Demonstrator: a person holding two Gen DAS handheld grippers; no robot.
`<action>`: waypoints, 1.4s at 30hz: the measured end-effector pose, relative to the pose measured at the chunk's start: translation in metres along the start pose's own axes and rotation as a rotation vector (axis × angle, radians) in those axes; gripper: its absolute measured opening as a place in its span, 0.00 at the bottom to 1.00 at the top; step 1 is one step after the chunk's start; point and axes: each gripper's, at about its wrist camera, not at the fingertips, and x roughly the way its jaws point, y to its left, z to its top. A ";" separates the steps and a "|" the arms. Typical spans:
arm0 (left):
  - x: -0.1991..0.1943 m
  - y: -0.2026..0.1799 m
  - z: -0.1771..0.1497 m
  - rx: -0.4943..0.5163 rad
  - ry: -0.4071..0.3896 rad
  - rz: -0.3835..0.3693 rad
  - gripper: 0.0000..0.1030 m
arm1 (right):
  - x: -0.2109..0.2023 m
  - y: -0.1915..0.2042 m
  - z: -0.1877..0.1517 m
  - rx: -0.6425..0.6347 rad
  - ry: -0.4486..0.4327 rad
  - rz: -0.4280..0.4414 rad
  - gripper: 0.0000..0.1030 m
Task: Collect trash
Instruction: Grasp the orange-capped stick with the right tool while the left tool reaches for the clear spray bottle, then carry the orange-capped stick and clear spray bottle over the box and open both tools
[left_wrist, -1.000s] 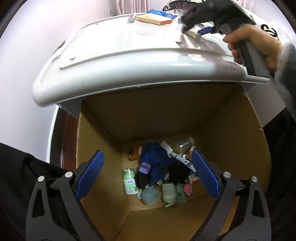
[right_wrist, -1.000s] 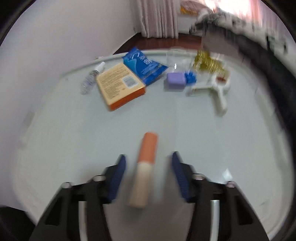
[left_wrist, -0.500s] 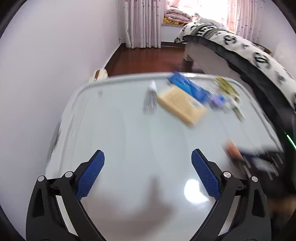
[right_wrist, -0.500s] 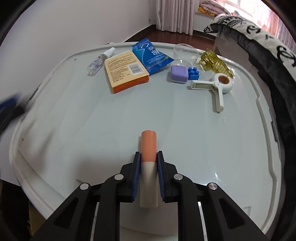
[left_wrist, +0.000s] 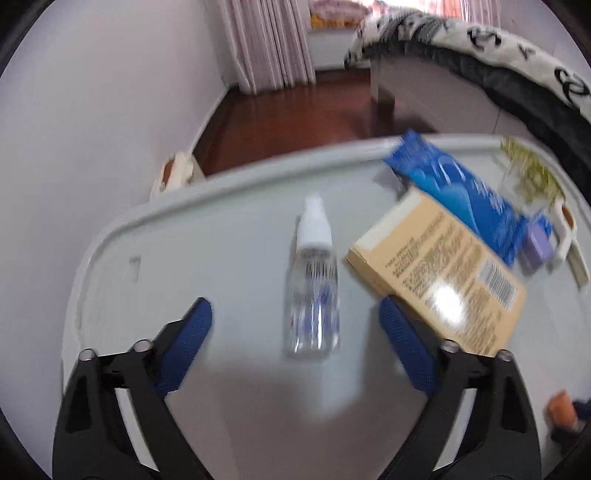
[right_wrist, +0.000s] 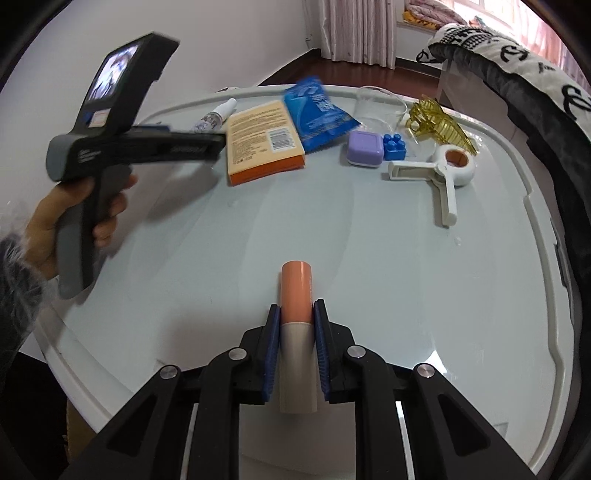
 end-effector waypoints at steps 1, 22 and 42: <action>0.001 0.000 0.001 -0.011 0.000 -0.055 0.48 | 0.001 0.001 0.001 -0.004 -0.002 -0.004 0.18; -0.171 0.002 -0.116 -0.190 -0.079 -0.114 0.23 | -0.037 0.006 -0.017 0.066 -0.146 0.052 0.17; -0.219 -0.056 -0.318 -0.103 0.286 -0.248 0.23 | -0.076 0.070 -0.226 0.234 0.068 0.135 0.17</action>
